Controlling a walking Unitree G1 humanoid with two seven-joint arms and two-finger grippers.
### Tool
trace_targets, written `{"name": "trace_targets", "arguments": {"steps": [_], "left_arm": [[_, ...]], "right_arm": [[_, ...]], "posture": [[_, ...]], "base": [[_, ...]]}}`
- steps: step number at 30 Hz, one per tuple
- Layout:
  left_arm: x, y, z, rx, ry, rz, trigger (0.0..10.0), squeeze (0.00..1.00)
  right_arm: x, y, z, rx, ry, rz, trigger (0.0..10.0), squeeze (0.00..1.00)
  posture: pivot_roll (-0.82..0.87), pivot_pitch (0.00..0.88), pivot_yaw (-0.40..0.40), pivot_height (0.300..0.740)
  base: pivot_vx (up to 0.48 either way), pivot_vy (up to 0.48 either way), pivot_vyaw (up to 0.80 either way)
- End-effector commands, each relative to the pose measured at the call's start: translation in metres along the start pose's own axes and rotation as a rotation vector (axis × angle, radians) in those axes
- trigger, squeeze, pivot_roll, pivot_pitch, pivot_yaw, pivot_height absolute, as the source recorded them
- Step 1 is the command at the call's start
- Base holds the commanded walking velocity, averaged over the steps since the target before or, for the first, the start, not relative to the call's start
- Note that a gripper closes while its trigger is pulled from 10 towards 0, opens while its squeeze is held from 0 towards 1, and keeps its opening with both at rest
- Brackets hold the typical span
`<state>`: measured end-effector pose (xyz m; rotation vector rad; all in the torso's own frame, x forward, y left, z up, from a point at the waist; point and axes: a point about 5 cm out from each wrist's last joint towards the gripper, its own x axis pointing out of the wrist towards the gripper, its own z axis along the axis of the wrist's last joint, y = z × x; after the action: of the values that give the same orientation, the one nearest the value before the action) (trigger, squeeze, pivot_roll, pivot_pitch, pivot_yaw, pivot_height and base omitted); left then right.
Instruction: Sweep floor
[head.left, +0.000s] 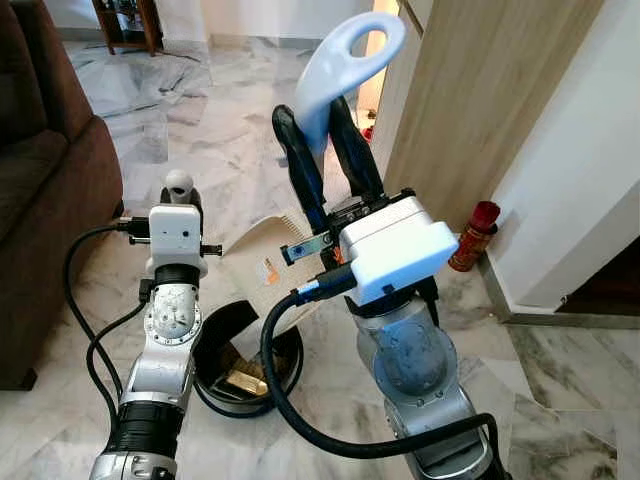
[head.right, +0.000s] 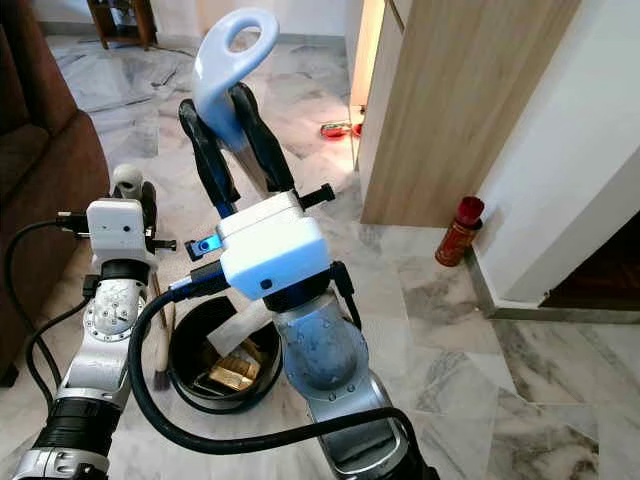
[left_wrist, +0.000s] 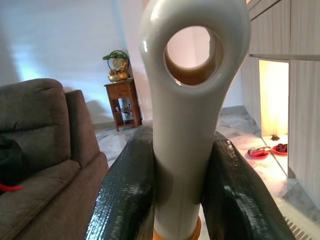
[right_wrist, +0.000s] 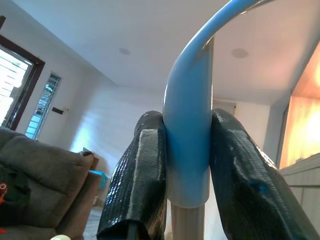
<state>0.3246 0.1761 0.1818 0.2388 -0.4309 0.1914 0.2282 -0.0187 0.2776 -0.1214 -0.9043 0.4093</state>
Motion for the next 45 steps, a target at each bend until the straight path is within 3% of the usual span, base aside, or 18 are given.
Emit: {"name": "trace_targets", "arguments": {"steps": [1,9,16,20,27,36,41,43,44,45], "left_arm": [[0.003,-0.004,0.014,-0.041,-0.075,-0.001,10.0,0.00],[0.003,-0.004,0.014,-0.042,-0.076,0.000,10.0,0.00],[0.003,-0.004,0.015,-0.045,-0.077,0.001,10.0,0.00],[0.003,-0.004,0.015,-0.044,-0.078,0.000,10.0,0.00],[0.003,-0.004,0.015,-0.045,-0.077,0.001,10.0,0.00],[0.002,-0.005,0.015,-0.047,-0.077,0.000,10.0,0.00],[0.002,-0.008,0.013,-0.058,-0.065,-0.017,10.0,0.00],[0.002,-0.008,0.013,-0.058,-0.064,-0.021,10.0,0.00],[0.002,-0.008,0.013,-0.058,-0.064,-0.021,10.0,0.00],[0.002,-0.008,0.013,-0.057,-0.064,-0.023,10.0,0.00]], "right_arm": [[0.003,-0.001,0.020,-0.044,-0.122,-0.002,10.0,0.00],[0.004,0.000,0.020,-0.088,-0.131,-0.001,10.0,0.00],[0.004,-0.002,0.012,-0.016,-0.057,-0.039,10.0,0.00],[0.004,-0.003,0.013,-0.107,-0.081,-0.022,10.0,0.00],[0.004,0.000,0.015,-0.144,-0.099,-0.010,10.0,0.00],[0.004,-0.003,0.010,-0.081,-0.051,-0.039,10.0,0.00],[0.002,-0.038,-0.009,-0.072,0.055,-0.194,10.0,0.00],[-0.003,-0.061,-0.022,-0.138,0.103,-0.247,10.0,0.00],[-0.003,-0.061,-0.022,-0.138,0.103,-0.247,10.0,0.00],[-0.006,-0.072,-0.026,-0.153,0.121,-0.285,10.0,0.00]], "posture": [[0.10,0.092,-0.073,0.740],[0.10,0.092,-0.074,0.740],[0.09,0.091,-0.074,0.740],[0.09,0.091,-0.073,0.740],[0.10,0.091,-0.074,0.740],[0.09,0.091,-0.076,0.740],[0.09,0.089,-0.074,0.740],[0.09,0.088,-0.073,0.740],[0.09,0.088,-0.073,0.740],[0.09,0.088,-0.073,0.740]], "base": [[0.000,0.000,0.00],[0.000,0.000,0.00],[0.000,0.000,0.00],[0.000,0.000,0.00],[0.000,0.000,0.00],[0.000,0.000,0.00],[0.000,0.000,0.00],[0.000,0.000,0.00],[0.000,0.000,0.00],[0.000,0.000,0.00]]}}
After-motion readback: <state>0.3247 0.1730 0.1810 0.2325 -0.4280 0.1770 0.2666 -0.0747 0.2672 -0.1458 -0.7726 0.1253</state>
